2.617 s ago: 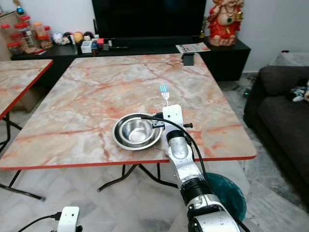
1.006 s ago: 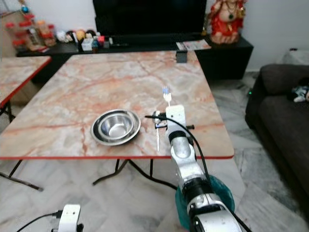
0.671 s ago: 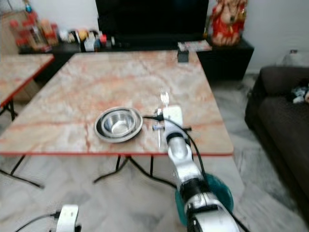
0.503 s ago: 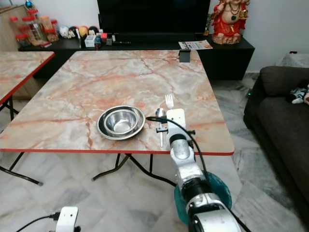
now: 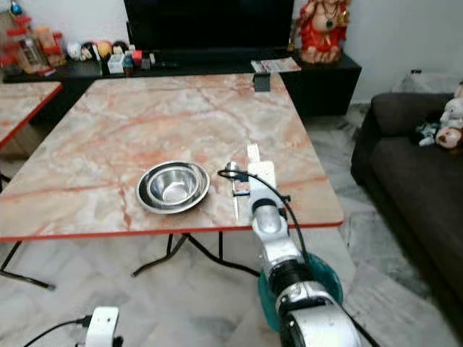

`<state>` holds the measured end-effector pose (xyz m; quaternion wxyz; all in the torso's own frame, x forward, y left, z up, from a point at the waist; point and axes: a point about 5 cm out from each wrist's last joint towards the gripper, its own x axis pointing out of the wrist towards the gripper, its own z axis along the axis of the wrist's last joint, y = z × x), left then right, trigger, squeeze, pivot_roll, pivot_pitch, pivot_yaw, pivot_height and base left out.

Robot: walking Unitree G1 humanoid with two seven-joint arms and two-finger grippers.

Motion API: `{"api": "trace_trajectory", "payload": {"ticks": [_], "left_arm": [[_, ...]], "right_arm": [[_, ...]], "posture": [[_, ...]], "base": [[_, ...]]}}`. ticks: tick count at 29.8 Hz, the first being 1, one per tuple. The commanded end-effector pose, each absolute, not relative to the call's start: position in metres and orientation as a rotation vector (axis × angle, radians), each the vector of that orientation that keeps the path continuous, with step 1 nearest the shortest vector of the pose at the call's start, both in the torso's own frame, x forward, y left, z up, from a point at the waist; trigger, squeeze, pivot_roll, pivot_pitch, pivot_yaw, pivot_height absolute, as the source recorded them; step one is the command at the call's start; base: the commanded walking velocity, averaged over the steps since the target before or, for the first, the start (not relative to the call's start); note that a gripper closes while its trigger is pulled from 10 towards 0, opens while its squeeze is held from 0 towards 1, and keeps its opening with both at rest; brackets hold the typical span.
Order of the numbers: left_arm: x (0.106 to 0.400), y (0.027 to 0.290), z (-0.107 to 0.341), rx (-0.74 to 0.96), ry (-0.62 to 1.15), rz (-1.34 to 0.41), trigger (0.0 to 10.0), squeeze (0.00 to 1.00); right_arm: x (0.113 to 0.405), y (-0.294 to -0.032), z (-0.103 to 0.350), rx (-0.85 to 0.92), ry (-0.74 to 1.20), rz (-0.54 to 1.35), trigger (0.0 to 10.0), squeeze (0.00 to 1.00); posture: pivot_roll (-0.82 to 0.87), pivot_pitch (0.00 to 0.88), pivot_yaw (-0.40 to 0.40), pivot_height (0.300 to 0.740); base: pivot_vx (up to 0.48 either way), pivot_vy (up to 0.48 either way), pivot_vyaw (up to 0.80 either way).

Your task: Setting the table

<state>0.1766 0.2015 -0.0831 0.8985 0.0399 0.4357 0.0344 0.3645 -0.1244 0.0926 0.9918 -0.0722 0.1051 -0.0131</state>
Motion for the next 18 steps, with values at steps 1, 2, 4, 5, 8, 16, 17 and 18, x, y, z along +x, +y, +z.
{"api": "trace_trajectory", "payload": {"ticks": [1, 2, 4, 5, 8, 16, 17, 18], "left_arm": [[0.1735, 0.2036, -0.0844, 0.077, 0.915, 0.078, 10.0, 0.00], [0.1734, 0.2035, -0.0845, 0.076, 0.915, 0.078, 10.0, 0.00], [0.1732, 0.2035, -0.0845, 0.075, 0.916, 0.079, 10.0, 0.00], [0.1730, 0.2035, -0.0847, 0.074, 0.917, 0.080, 10.0, 0.00], [0.1727, 0.2040, -0.0848, 0.072, 0.919, 0.082, 10.0, 0.00], [0.1731, 0.2024, -0.0848, 0.067, 0.919, 0.079, 10.0, 0.00], [0.1732, 0.2023, -0.0848, 0.067, 0.918, 0.078, 10.0, 0.00], [0.1732, 0.2023, -0.0848, 0.067, 0.918, 0.078, 10.0, 0.00]], "right_arm": [[0.3684, -0.1190, 0.0976, -0.127, 0.216, -0.015, 10.0, 0.00], [0.3686, -0.1193, 0.0971, -0.121, 0.222, -0.014, 10.0, 0.00], [0.3692, -0.1209, 0.0959, -0.106, 0.242, -0.018, 10.0, 0.00], [0.3699, -0.1216, 0.0950, -0.074, 0.266, -0.019, 10.0, 0.00], [0.3726, -0.1203, 0.0980, -0.057, 0.274, 0.010, 10.0, 0.00], [0.3746, -0.1263, 0.0994, -0.077, 0.282, -0.010, 10.0, 0.00], [0.3744, -0.1272, 0.0986, -0.083, 0.288, -0.012, 10.0, 0.00], [0.3744, -0.1272, 0.0986, -0.083, 0.288, -0.012, 10.0, 0.00]], "posture": [[-0.01, 0.000, 0.011, 0.740], [-0.01, 0.000, 0.011, 0.740], [-0.01, 0.000, 0.011, 0.740], [-0.01, 0.000, 0.011, 0.740], [-0.01, 0.000, 0.014, 0.740], [-0.01, 0.000, 0.014, 0.740], [-0.02, 0.000, 0.018, 0.740], [-0.02, 0.000, 0.018, 0.740]], "base": [[0.000, 0.000, 0.00], [0.000, 0.000, 0.00], [0.000, 0.000, 0.00], [0.000, 0.000, 0.00], [0.000, 0.000, 0.00], [0.000, 0.000, 0.00], [0.000, 0.000, 0.00], [0.000, 0.000, 0.00]]}}
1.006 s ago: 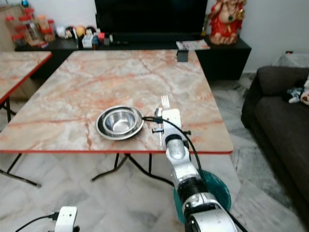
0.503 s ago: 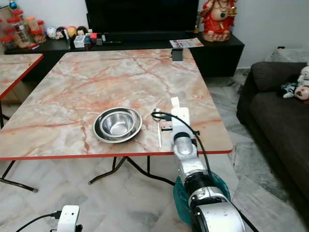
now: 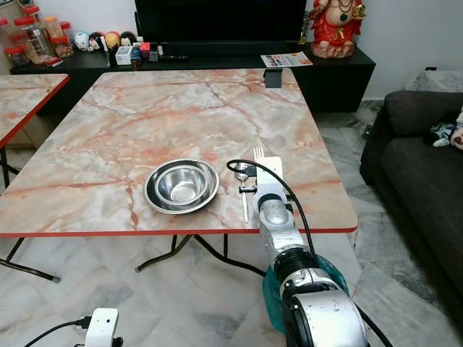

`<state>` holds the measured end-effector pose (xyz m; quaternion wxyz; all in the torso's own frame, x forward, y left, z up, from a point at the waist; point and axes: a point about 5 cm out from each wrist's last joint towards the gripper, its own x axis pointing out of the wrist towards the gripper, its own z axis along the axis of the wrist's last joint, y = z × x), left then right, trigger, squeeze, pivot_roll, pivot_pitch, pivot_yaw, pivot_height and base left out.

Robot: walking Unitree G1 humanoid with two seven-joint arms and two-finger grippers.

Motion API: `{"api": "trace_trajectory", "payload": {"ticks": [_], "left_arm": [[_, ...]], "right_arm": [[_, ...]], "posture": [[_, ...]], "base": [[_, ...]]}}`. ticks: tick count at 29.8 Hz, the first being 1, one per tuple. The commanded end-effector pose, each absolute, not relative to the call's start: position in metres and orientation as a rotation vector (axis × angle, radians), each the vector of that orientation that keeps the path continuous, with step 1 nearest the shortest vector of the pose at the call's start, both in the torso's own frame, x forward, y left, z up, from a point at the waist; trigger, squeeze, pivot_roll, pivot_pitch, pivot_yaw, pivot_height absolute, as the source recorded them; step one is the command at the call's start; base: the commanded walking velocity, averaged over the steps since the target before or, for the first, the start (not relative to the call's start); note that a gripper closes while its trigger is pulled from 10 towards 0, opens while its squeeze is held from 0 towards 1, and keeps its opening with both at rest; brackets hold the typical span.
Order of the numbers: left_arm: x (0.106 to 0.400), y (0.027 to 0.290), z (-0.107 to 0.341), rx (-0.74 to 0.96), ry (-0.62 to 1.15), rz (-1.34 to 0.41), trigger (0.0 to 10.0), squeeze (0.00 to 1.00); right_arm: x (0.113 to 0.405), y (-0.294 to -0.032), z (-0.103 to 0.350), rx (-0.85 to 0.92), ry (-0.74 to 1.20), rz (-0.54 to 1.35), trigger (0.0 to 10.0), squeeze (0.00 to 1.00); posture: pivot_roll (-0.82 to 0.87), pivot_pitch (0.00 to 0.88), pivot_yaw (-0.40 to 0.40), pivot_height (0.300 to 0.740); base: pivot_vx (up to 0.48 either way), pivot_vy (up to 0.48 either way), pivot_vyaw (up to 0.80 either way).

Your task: Setting the table

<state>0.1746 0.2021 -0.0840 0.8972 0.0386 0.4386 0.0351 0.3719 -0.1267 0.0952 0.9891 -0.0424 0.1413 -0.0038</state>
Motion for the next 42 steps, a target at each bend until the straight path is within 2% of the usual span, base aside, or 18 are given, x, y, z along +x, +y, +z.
{"api": "trace_trajectory", "payload": {"ticks": [1, 6, 20, 42], "left_arm": [[0.173, 0.202, -0.085, 0.067, 0.918, 0.077, 10.0, 0.00], [0.174, 0.202, -0.085, 0.068, 0.920, 0.073, 10.0, 0.00], [0.171, 0.204, -0.086, 0.068, 0.926, 0.074, 10.0, 0.00], [0.172, 0.207, -0.085, 0.086, 0.920, 0.071, 10.0, 0.00]], "right_arm": [[0.374, -0.129, 0.098, -0.085, 0.294, -0.014, 10.0, 0.00], [0.372, -0.137, 0.092, -0.092, 0.318, -0.031, 10.0, 0.00], [0.367, -0.140, 0.079, -0.079, 0.387, -0.008, 10.0, 0.00], [0.369, -0.143, 0.081, -0.081, 0.386, -0.023, 10.0, 0.00]], "posture": [[-0.02, 0.000, 0.018, 0.740], [-0.02, 0.000, 0.020, 0.740], [-0.01, 0.000, 0.022, 0.740], [0.01, 0.000, 0.026, 0.740]], "base": [[0.000, 0.000, 0.00], [0.000, 0.000, 0.00], [0.000, 0.000, 0.00], [0.000, 0.000, 0.00]]}}
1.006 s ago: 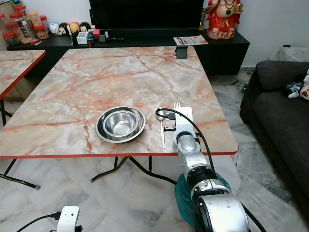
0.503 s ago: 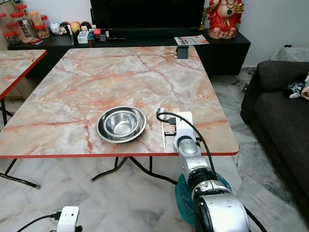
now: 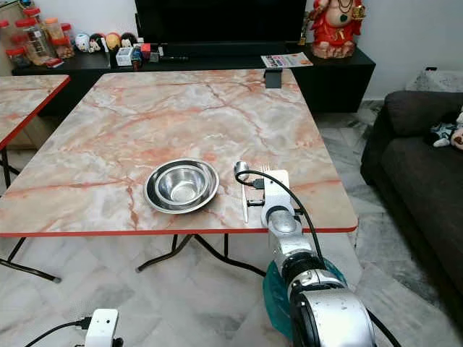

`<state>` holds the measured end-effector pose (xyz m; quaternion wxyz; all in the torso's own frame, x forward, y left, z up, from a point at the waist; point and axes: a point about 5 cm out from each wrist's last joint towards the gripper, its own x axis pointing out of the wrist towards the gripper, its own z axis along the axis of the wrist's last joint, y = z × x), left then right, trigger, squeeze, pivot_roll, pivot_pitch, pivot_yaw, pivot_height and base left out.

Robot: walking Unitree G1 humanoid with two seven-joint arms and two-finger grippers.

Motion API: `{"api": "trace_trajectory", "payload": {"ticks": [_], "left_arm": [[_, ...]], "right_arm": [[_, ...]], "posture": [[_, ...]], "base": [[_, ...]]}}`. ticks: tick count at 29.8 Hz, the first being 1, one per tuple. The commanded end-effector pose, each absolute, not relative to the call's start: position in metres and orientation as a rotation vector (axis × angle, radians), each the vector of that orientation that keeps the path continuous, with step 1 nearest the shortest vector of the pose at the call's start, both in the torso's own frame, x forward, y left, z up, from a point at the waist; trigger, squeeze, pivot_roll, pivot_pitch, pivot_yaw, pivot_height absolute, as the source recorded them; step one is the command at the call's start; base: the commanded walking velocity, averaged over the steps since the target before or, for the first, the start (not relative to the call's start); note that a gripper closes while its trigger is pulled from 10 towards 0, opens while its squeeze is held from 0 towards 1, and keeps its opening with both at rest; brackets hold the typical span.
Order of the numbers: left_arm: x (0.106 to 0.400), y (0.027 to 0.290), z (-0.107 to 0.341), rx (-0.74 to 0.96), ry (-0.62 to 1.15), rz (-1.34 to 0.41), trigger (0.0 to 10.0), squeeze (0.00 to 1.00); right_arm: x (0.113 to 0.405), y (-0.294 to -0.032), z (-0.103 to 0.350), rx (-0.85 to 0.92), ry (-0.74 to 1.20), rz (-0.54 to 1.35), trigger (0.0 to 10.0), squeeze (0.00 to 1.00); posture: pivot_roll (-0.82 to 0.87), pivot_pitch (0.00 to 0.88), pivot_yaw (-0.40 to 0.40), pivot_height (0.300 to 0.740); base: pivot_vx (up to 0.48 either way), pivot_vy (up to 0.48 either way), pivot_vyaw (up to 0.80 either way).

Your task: Setting the table

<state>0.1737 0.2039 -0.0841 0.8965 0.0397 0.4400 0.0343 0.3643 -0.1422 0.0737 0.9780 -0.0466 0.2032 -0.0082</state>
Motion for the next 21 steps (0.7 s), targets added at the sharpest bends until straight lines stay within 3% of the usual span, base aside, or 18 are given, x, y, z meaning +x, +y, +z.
{"api": "trace_trajectory", "payload": {"ticks": [1, 13, 14, 20, 21], "left_arm": [[0.171, 0.207, -0.085, 0.087, 0.921, 0.071, 10.0, 0.00], [0.165, 0.212, -0.086, 0.092, 0.929, 0.083, 10.0, 0.00], [0.164, 0.213, -0.087, 0.091, 0.931, 0.086, 10.0, 0.00], [0.161, 0.214, -0.087, 0.089, 0.935, 0.092, 10.0, 0.00], [0.159, 0.215, -0.088, 0.090, 0.937, 0.094, 10.0, 0.00]], "right_arm": [[0.369, -0.143, 0.081, -0.081, 0.386, -0.023, 10.0, 0.00], [0.373, -0.139, 0.088, -0.091, 0.375, -0.009, 10.0, 0.00], [0.373, -0.139, 0.087, -0.089, 0.381, -0.009, 10.0, 0.80], [0.372, -0.139, 0.084, -0.079, 0.400, -0.017, 10.0, 0.75], [0.371, -0.139, 0.083, -0.080, 0.407, -0.018, 10.0, 0.51]], "posture": [[0.01, 0.000, 0.027, 0.740], [0.03, 0.000, 0.028, 0.740], [0.04, 0.000, 0.027, 0.740], [0.05, 0.000, 0.028, 0.740], [0.05, 0.000, 0.029, 0.740]], "base": [[0.000, 0.000, 0.00], [0.000, 0.000, 0.00], [0.000, 0.000, 0.00], [0.000, 0.000, 0.00], [0.000, 0.000, 0.00]]}}
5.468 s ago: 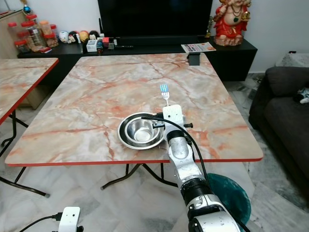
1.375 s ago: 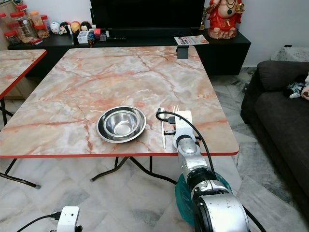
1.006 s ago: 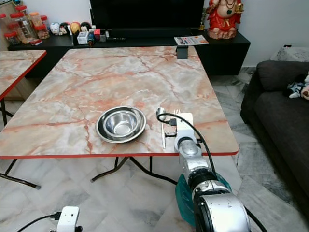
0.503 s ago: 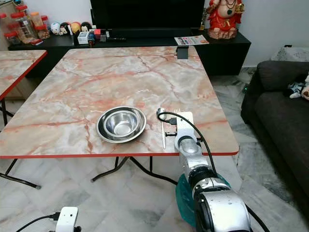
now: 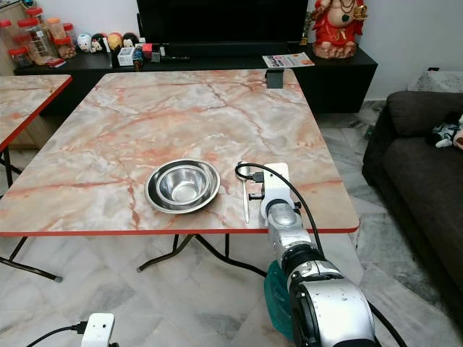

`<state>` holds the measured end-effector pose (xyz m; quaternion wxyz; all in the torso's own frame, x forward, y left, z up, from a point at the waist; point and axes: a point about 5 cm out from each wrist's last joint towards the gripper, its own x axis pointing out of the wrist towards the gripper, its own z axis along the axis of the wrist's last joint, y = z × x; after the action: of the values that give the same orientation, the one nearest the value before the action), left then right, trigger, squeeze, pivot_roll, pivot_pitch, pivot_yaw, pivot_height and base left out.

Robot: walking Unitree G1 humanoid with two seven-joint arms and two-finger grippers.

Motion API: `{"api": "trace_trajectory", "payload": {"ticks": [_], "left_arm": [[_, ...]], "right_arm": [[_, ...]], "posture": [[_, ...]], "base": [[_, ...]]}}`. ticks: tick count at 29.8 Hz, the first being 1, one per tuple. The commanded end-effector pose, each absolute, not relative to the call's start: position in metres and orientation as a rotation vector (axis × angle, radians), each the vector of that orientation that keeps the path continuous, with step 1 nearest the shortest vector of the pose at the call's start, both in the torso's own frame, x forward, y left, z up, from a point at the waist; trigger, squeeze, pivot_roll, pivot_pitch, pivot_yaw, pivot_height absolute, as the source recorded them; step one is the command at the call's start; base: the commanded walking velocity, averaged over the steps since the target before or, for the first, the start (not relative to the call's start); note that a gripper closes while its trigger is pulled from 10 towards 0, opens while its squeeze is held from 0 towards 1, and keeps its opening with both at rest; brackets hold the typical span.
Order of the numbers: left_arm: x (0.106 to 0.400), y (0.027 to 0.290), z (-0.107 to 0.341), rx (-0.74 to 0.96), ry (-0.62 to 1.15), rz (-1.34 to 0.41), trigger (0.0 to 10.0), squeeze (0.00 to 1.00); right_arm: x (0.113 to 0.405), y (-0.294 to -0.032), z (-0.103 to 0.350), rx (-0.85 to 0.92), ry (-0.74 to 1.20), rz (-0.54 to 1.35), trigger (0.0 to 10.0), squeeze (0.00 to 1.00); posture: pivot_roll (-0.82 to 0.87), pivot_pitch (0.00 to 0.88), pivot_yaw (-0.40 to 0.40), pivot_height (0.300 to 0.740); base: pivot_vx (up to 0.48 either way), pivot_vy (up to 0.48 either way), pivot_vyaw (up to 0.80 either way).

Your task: Setting the table

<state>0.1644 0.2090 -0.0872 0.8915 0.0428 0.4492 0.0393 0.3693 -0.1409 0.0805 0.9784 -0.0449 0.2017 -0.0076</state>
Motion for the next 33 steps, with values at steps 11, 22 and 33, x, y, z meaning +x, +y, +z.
{"api": "trace_trajectory", "payload": {"ticks": [11, 22, 33], "left_arm": [[0.156, 0.218, -0.089, 0.095, 0.944, 0.100, 10.0, 0.00], [0.160, 0.218, -0.086, 0.076, 0.915, 0.098, 10.0, 0.00], [0.165, 0.218, -0.084, 0.076, 0.897, 0.102, 10.0, 0.00]], "right_arm": [[0.370, -0.139, 0.081, -0.086, 0.414, -0.033, 10.0, 0.00], [0.392, -0.119, 0.156, -0.164, -0.050, -0.038, 10.0, 0.00], [0.361, -0.065, 0.133, -0.170, -0.122, 0.233, 10.0, 0.00]], "posture": [[0.05, 0.004, 0.031, 0.740], [0.04, 0.002, 0.037, 0.740], [0.03, 0.000, 0.040, 0.740]], "base": [[0.000, 0.000, 0.00], [0.000, 0.000, 0.00], [0.000, 0.000, 0.00]]}}
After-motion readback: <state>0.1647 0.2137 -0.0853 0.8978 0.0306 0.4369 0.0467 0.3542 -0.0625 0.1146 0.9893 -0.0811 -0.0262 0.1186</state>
